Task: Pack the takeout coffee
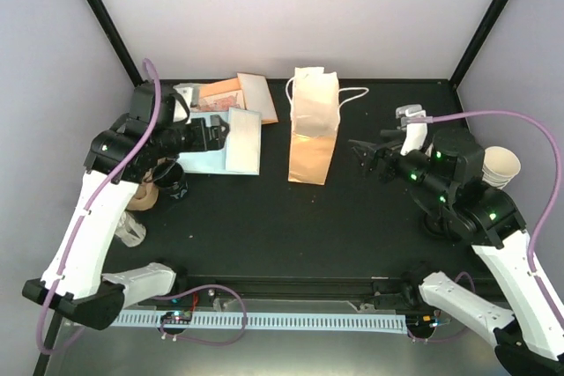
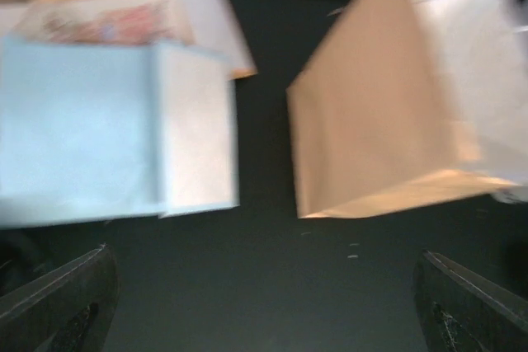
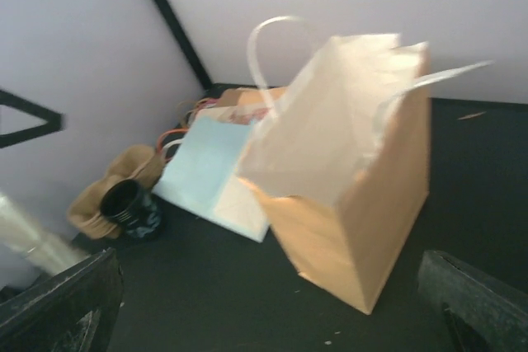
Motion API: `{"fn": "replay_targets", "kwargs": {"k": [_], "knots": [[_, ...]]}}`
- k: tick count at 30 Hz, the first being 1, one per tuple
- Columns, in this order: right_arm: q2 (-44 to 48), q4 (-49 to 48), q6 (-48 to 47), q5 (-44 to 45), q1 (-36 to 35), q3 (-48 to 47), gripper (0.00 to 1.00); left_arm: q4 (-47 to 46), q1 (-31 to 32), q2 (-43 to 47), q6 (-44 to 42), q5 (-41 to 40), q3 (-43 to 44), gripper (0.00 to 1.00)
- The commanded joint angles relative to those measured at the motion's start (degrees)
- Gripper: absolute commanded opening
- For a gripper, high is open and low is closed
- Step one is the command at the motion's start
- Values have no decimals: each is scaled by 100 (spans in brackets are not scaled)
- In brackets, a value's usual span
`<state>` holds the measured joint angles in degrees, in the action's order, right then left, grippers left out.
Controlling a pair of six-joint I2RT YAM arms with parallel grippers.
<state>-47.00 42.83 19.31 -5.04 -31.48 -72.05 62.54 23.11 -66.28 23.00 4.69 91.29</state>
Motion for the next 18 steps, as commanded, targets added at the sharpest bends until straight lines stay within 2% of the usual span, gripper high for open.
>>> {"fn": "replay_targets", "kwargs": {"k": [1,6,12,18], "knots": [[-20,-647,201,-1266,-37,180,100,657,-928,146,-320,-456,-626,99],[-229,-1091,439,-1605,-496,347,99,83,-1615,551,-185,-434,-1657,99],[-494,-1177,348,-1202,-1317,452,98,-158,-1652,607,-622,-716,-2427,97],[-511,-1037,145,-892,-1341,572,99,-506,-1646,213,-848,-1047,-2748,95]]}}
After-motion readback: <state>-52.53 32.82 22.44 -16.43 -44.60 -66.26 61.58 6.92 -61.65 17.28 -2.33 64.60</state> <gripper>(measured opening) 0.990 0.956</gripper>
